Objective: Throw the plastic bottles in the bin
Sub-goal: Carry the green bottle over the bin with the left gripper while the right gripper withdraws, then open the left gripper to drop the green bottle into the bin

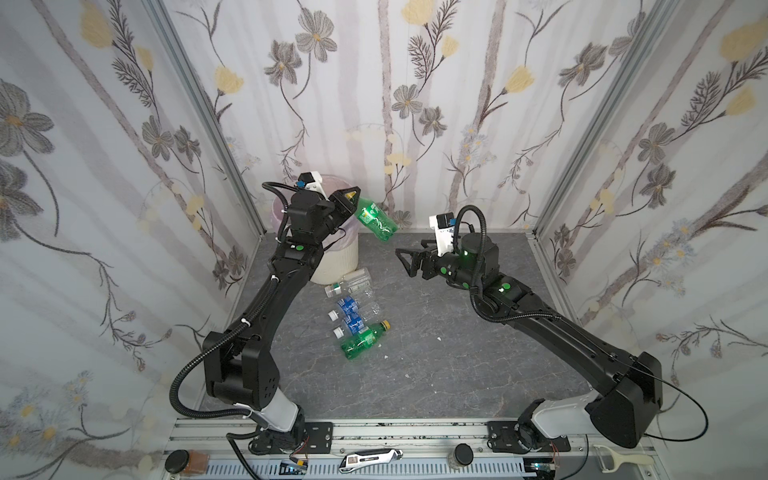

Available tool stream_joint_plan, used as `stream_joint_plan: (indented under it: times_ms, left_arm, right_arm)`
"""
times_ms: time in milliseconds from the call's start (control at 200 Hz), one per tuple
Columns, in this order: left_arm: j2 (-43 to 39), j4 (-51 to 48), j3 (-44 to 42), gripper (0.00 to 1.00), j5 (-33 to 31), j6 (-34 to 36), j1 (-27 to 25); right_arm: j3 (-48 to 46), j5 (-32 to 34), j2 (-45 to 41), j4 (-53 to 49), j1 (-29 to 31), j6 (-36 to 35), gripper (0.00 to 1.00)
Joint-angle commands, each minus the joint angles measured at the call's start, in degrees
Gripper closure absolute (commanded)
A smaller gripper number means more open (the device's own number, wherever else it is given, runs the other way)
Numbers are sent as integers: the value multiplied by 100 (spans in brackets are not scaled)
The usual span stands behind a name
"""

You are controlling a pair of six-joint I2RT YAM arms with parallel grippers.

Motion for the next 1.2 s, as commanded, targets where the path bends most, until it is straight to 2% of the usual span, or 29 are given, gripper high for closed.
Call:
stream_joint_plan:
  times_ms: [0,205,440,649,784,809,834,904,914,979,1194]
  left_arm:
    - [-95,183,252,74,-58,-176,208]
    - [-227,198,839,73,-149,-463,950]
    - [-268,282,1568,72,-410,-779,1640]
    - [69,343,1794,72,-310,-1041,1912]
    - [654,388,1701,70,-570,-751,1913]
    - [887,368,1820,65,-456,-712,1929]
    - [1134,304,1997,53,-260,-711,1953]
    - [1686,-121,2653,5,242,-801,1960]
    - [1747,-129,2694,1,290,-809,1953]
    - [1808,-204,2685,0,313,-824,1913]
    - [1245,-245,2117,0,48,-551,1852]
  right_arm:
    - [442,-6,309,239,34,-142,0]
    - [1095,-78,682,181,192,-182,0]
    - [1224,-64,837,170,327,-195,0]
    - [1251,-41,904,123,338,-195,0]
    - [1252,-92,965,119,347,-162,0]
    - [1254,-104,975,122,347,-147,0]
    - [1254,-124,994,126,356,-136,0]
    - [1260,-134,1009,94,380,-129,0]
    - [1260,-130,1006,90,386,-126,0]
    - [1249,-95,1001,71,408,-133,0]
    - [1114,-70,935,79,417,-125,0]
